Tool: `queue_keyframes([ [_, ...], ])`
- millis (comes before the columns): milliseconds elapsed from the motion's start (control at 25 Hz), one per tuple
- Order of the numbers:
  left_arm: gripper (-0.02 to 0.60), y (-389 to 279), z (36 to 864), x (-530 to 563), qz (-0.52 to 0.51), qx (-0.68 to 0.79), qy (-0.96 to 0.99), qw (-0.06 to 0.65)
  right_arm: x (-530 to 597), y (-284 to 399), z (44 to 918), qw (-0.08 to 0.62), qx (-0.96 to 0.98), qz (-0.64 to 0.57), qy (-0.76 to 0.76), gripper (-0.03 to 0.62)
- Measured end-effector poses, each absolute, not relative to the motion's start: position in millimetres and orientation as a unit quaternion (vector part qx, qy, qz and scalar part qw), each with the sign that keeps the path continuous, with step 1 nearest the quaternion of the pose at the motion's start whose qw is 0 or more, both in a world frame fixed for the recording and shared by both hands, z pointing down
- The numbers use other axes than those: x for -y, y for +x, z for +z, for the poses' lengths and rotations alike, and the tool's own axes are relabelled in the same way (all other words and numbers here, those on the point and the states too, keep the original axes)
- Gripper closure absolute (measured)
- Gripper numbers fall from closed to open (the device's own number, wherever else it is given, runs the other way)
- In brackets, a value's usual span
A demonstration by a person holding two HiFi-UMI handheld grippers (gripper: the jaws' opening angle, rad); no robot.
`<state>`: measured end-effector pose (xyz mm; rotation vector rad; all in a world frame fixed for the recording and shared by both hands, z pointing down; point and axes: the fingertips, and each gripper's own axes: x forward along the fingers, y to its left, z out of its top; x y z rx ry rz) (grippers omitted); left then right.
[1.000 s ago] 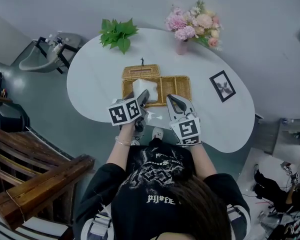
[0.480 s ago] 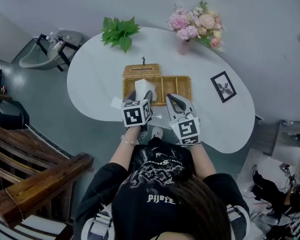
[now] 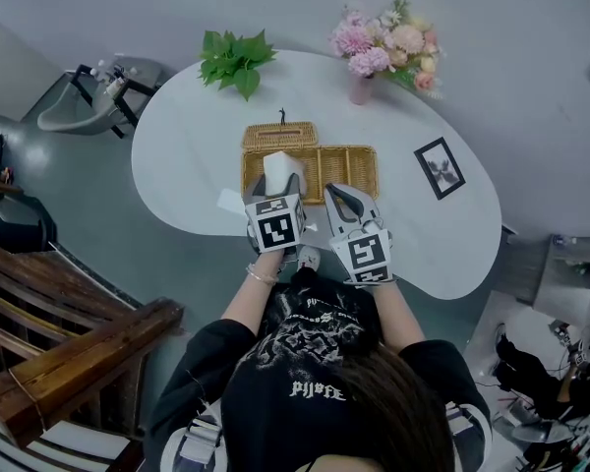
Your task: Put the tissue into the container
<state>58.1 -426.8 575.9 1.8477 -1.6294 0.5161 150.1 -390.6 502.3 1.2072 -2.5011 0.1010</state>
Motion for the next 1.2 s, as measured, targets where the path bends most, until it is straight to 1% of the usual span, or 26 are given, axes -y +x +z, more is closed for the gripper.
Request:
queue_keyframes([
  [160, 0.319, 43, 572, 424, 0.195, 0.65, 0.682, 0.271, 391, 151, 504, 0.181, 0.885, 0.039, 0.427, 0.569],
  [520, 0.319, 39, 575, 414, 0.186, 0.638, 0.687, 0.295, 384, 142, 504, 0.184, 0.888, 0.035, 0.42, 0.569],
  [800, 0.319, 34, 560, 405, 0.158, 0.631, 0.705, 0.282, 376, 133, 502, 0.179, 0.888, 0.029, 0.422, 0.569],
  [1200, 0.319, 18, 516, 381, 0.11, 0.605, 0.756, 0.224, 365, 125, 489, 0.154, 0.866, 0.028, 0.474, 0.569],
])
